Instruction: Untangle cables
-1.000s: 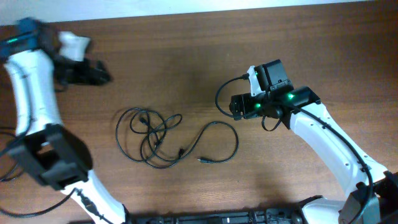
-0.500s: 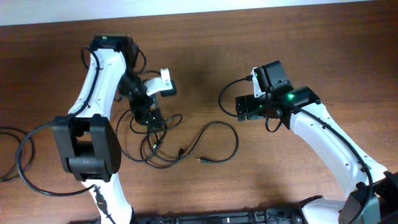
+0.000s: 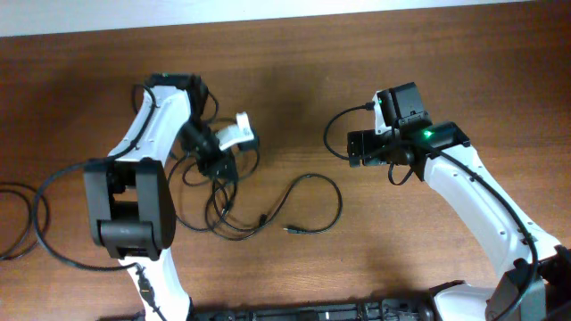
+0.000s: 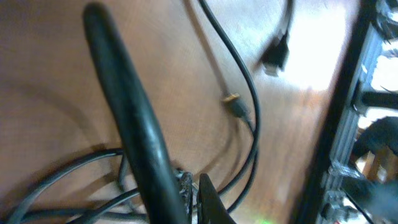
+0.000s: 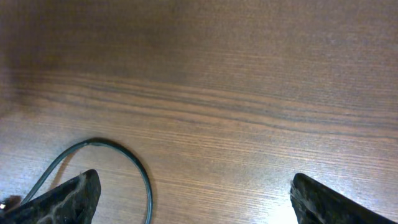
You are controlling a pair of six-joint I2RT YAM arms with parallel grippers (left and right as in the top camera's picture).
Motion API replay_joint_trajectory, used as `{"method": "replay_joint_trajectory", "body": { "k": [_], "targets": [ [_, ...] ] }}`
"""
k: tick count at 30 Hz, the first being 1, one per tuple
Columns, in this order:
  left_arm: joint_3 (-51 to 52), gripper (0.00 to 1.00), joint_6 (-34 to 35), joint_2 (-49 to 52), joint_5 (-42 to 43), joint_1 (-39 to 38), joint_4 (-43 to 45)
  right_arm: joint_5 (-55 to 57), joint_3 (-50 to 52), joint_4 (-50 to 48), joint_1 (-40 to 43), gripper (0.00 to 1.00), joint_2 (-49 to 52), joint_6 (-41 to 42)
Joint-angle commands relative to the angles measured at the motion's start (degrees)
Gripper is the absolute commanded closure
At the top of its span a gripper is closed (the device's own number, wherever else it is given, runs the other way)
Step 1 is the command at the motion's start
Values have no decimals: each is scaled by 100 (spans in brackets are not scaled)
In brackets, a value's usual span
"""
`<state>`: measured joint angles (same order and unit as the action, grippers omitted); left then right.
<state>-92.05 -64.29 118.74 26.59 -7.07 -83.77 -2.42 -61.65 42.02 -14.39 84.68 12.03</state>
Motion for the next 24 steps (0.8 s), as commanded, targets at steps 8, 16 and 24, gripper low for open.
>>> {"method": "replay_joint_trajectory", "body": {
  "k": [8,16,24],
  "targets": [
    [-3985,100,1696,-1290,157,-79,-365,-37,-2,48,22,4,-74,50],
    [-4675,100,2037,-2629,-702,-114,1504,-61,48,96,24,4,-74,48],
    [-4675,100,2291,-2736,-2793,-114,1803,-166,236,109,22,4,-74,48]
  ]
}}
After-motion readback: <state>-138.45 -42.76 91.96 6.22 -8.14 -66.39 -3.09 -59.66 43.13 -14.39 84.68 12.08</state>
